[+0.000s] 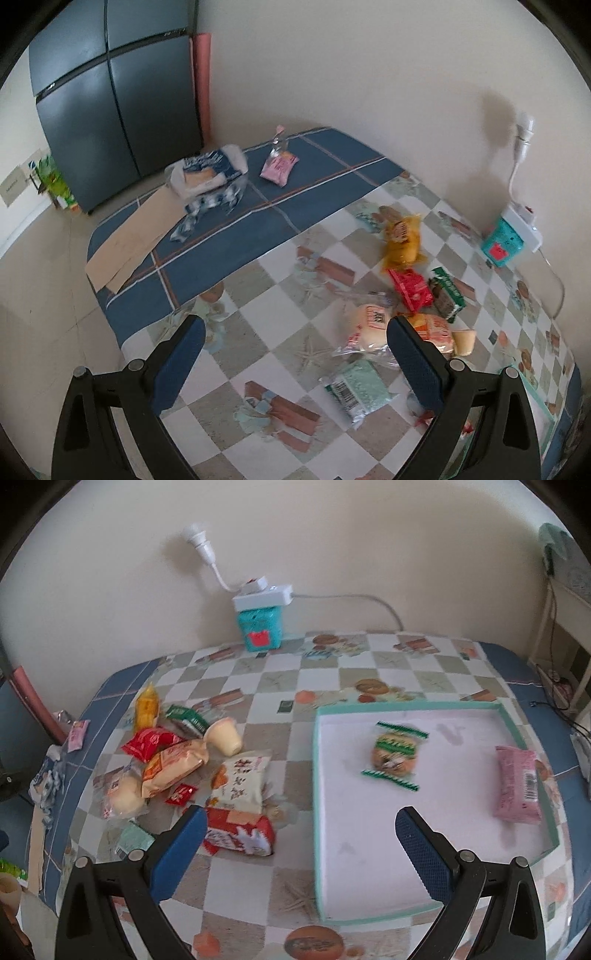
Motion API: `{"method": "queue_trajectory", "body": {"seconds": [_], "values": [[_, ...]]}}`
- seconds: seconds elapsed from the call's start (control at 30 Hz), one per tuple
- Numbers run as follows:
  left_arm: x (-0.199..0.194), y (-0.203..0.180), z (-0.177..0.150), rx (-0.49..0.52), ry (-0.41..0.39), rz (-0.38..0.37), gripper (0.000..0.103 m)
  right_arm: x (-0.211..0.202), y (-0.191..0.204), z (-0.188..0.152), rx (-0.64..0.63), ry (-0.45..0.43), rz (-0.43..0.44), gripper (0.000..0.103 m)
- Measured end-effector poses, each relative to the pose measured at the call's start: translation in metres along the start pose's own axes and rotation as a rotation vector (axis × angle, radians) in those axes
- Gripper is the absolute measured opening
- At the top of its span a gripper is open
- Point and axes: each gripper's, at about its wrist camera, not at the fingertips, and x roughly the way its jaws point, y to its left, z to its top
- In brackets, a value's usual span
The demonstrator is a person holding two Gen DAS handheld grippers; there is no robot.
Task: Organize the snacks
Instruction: 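Move both grippers back toward the snack pile, then grasp the red wafer pack with the right gripper while the left grasps the green-white bread bag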
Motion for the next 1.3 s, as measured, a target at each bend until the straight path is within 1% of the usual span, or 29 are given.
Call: {"method": "queue_trajectory", "body": {"seconds": [0.13,0.33,0.47,0.57,0.77,0.93,1.17,1.3], "values": [[0.018,-0.005,-0.004,0.012,0.054,-0.018,0.099,0.016,0.011,-0.006,-0.009,0.047,0.021,0.103],[0.059,-0.021,-0.025,0.027,0.214,-0.084,0.099,0.035,0.018,-0.012,-0.010,0.094,0.036,0.103],[0.081,-0.031,-0.038,0.038,0.286,-0.081,0.099,0.045,0.024,-0.015,-0.020,0.114,0.036,0.103],[0.092,-0.036,-0.045,0.044,0.318,-0.076,0.099,0.051,0.029,-0.017,-0.033,0.123,0.043,0.103],[0.112,-0.045,-0.058,0.053,0.385,-0.095,0.099,0.063,0.042,-0.022,-0.069,0.140,0.042,0.103],[0.121,-0.051,-0.063,0.066,0.406,-0.100,0.099,0.070,0.050,-0.025,-0.098,0.144,0.033,0.103],[0.132,-0.055,-0.067,0.067,0.424,-0.111,0.099,0.084,0.053,-0.028,-0.105,0.161,0.012,0.103],[0.136,-0.060,-0.069,0.073,0.429,-0.107,0.099,0.087,0.053,-0.028,-0.102,0.151,0.001,0.102]]}}
